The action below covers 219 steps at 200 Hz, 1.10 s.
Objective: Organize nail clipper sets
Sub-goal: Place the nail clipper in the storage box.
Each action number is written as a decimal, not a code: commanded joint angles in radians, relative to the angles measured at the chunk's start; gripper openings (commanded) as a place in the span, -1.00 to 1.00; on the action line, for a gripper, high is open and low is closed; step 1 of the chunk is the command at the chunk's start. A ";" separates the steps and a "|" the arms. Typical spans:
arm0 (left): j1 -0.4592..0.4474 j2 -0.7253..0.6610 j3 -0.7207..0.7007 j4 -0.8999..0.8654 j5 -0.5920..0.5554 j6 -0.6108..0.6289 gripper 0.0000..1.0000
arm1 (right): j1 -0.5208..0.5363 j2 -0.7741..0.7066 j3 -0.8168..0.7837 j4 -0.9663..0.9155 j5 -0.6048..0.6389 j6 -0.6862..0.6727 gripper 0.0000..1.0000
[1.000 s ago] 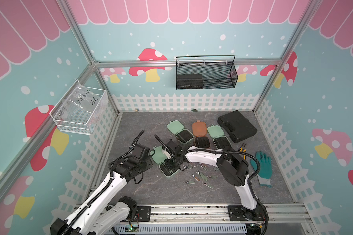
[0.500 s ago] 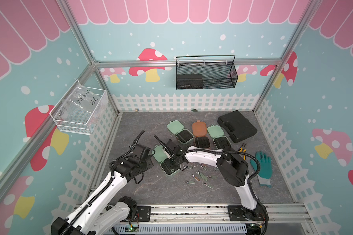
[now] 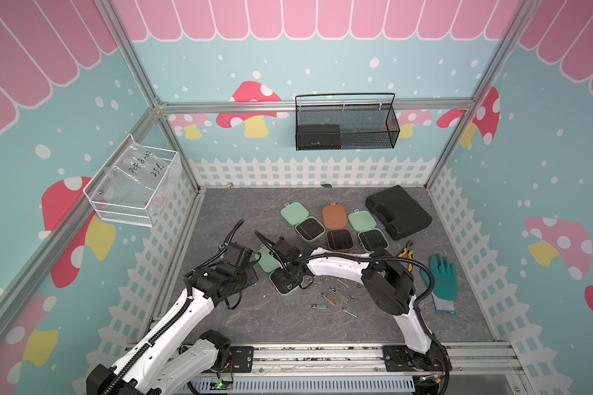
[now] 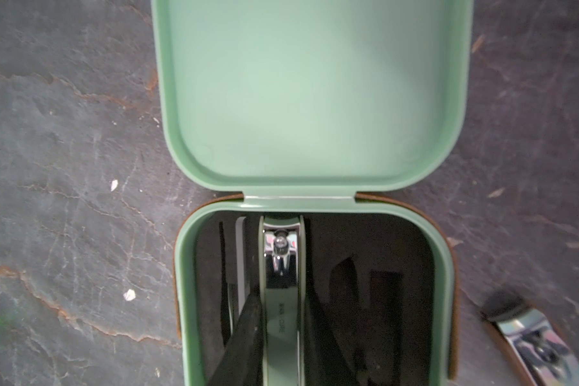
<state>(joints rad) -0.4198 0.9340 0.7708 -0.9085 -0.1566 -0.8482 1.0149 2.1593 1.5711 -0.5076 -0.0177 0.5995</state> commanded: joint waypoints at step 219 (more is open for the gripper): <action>0.004 0.051 0.029 0.002 0.020 0.009 -0.27 | 0.005 0.069 0.094 -0.114 -0.080 -0.056 -0.35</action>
<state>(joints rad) -0.4198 0.9775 0.7712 -0.9081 -0.1375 -0.8478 1.0088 2.1815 1.6493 -0.5911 -0.0410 0.5556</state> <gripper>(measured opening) 0.365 0.325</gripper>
